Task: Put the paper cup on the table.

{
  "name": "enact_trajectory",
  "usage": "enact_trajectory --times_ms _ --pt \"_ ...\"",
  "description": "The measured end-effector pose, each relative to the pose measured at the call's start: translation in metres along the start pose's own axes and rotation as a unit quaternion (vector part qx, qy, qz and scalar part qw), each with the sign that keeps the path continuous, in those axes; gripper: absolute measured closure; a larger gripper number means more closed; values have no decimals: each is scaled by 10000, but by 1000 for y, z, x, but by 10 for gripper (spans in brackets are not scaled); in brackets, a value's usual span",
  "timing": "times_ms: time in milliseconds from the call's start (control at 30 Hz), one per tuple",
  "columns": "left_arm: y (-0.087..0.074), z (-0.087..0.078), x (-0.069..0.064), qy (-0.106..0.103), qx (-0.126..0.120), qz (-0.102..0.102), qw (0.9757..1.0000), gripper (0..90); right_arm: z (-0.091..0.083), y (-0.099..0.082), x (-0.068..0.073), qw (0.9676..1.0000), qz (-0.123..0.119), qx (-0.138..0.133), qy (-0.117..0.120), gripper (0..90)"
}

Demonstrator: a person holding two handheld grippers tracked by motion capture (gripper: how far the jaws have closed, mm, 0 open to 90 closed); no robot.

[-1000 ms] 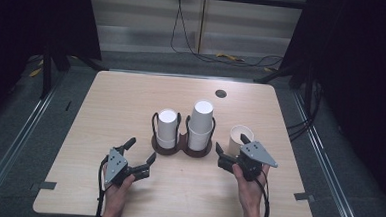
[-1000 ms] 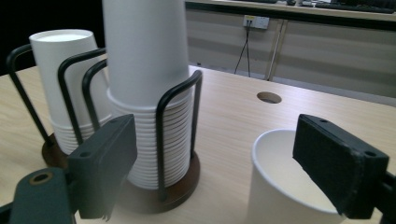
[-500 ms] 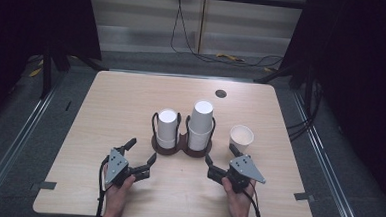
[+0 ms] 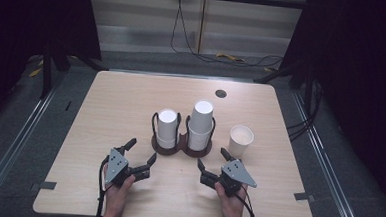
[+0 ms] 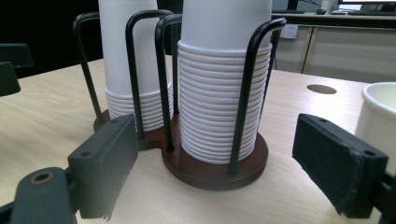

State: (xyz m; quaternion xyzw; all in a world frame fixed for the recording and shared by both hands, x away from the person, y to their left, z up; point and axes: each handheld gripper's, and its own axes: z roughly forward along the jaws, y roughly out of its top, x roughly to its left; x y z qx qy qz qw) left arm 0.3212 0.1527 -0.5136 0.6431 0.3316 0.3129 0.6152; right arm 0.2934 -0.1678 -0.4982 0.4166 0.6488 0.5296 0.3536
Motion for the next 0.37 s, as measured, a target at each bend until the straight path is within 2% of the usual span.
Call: enact_trajectory --times_ms 133,167,367 --pt "0 0 -1 -33 -12 -15 10000 155 1 -3 1 9999 68 -55 59 140" --pt "0 0 0 -38 22 41 10000 155 1 -3 2 10000 54 -59 38 139" --pt "0 0 1 -31 12 -22 10000 155 2 -3 2 9997 152 -94 169 139"
